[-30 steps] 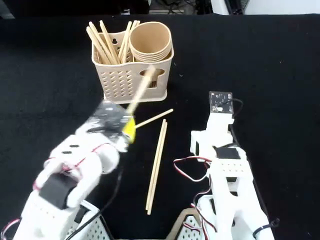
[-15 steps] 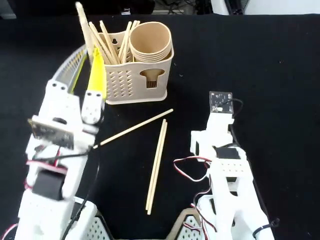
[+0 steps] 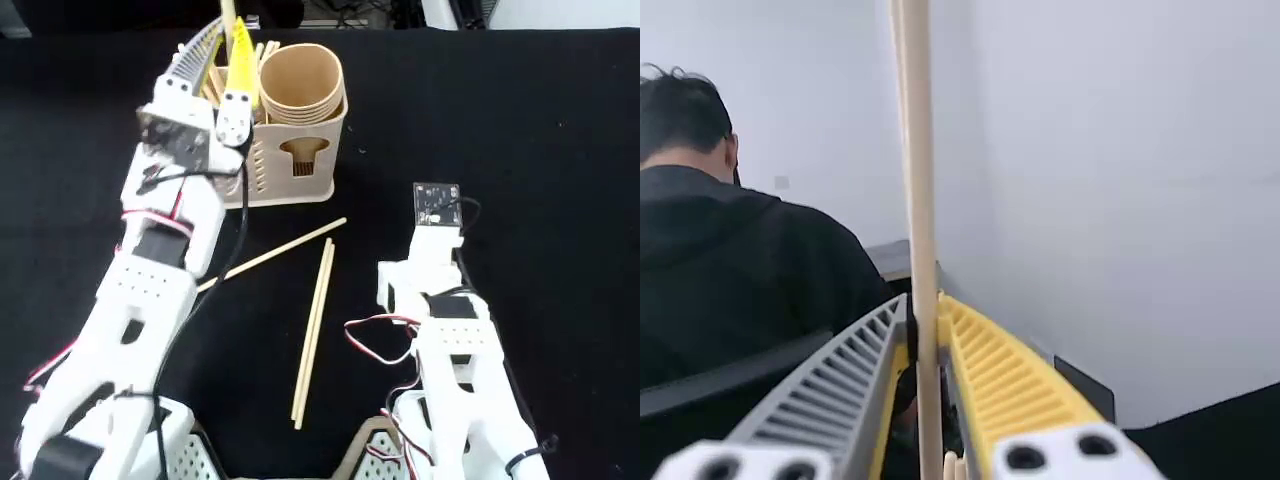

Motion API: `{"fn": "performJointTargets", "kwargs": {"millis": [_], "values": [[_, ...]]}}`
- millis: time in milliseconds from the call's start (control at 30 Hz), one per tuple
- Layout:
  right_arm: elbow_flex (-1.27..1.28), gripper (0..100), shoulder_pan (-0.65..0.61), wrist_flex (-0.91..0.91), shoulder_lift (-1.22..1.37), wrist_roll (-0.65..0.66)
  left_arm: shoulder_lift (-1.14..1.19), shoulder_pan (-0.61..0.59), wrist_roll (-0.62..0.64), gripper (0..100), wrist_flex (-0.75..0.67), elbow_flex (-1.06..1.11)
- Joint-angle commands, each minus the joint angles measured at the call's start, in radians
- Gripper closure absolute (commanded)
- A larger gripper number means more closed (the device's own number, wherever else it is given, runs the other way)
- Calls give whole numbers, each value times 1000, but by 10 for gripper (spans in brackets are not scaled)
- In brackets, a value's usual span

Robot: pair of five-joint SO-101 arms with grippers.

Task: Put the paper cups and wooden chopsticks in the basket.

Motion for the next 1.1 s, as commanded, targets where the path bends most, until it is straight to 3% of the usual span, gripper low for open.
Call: {"fn": "performJointTargets", "kwargs": {"millis": [0,267,433,533,700,867,1067], "values": [[-5,984,-15,-17,-28,-2,68,-27,8,970,-25,-73],[-5,984,-20,-20,-28,-2,109,-64,12,969,-18,19],[-5,984,-20,-21,-28,-2,77,-64,14,842,-17,130],[-5,984,-20,-21,-28,-2,48,-62,14,841,29,176],[-5,984,-20,-21,-28,-2,-89,-65,14,841,227,176],[-5,984,-20,-21,-28,-2,-381,-101,14,841,445,180],[4,984,-48,-17,-31,-2,-758,-248,14,841,973,189]]}}
